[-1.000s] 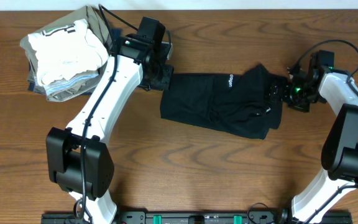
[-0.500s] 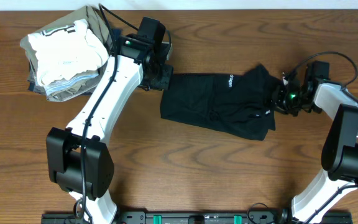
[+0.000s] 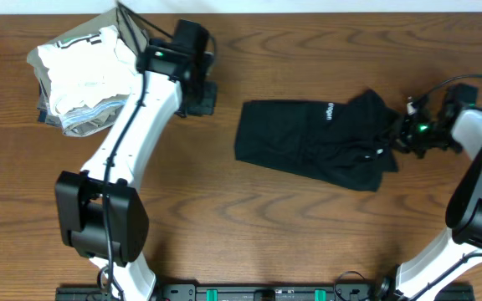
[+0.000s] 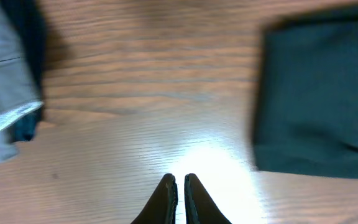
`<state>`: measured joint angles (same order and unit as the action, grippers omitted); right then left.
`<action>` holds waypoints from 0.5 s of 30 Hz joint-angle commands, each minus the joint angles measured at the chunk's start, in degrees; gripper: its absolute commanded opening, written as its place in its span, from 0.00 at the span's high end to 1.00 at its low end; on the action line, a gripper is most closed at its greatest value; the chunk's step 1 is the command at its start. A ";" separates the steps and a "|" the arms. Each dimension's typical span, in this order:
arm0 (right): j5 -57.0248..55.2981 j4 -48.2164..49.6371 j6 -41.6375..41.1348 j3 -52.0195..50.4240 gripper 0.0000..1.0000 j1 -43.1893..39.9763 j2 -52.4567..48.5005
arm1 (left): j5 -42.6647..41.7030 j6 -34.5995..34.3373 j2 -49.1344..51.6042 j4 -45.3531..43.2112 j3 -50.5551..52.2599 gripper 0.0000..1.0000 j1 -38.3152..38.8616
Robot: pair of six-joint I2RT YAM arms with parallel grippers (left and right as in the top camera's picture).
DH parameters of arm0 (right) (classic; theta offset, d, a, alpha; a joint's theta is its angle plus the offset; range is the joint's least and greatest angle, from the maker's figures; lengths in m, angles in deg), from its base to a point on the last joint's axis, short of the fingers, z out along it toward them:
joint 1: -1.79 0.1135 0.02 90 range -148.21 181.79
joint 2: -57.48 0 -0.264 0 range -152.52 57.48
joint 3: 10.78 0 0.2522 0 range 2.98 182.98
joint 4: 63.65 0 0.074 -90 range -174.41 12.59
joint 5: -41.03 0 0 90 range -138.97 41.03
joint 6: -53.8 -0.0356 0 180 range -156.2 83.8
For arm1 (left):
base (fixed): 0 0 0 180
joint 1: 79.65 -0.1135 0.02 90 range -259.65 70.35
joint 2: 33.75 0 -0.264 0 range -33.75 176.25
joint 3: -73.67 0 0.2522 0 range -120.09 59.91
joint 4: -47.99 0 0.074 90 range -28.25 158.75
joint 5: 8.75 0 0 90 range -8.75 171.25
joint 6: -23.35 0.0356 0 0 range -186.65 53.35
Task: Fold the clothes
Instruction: 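Drag the folded shirt leftward toward the center with the right gripper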
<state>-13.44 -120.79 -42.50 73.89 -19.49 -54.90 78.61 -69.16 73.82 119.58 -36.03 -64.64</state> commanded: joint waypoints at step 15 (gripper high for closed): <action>1.11 -12.44 6.56 17.62 0.99 13.92 5.44 | 1.42 1.01 0.24 -0.02 -0.13 0.92 -10.01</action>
<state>-13.88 -134.10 -35.42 89.98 -10.46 -51.03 79.14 -69.16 73.82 119.47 -36.03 -74.35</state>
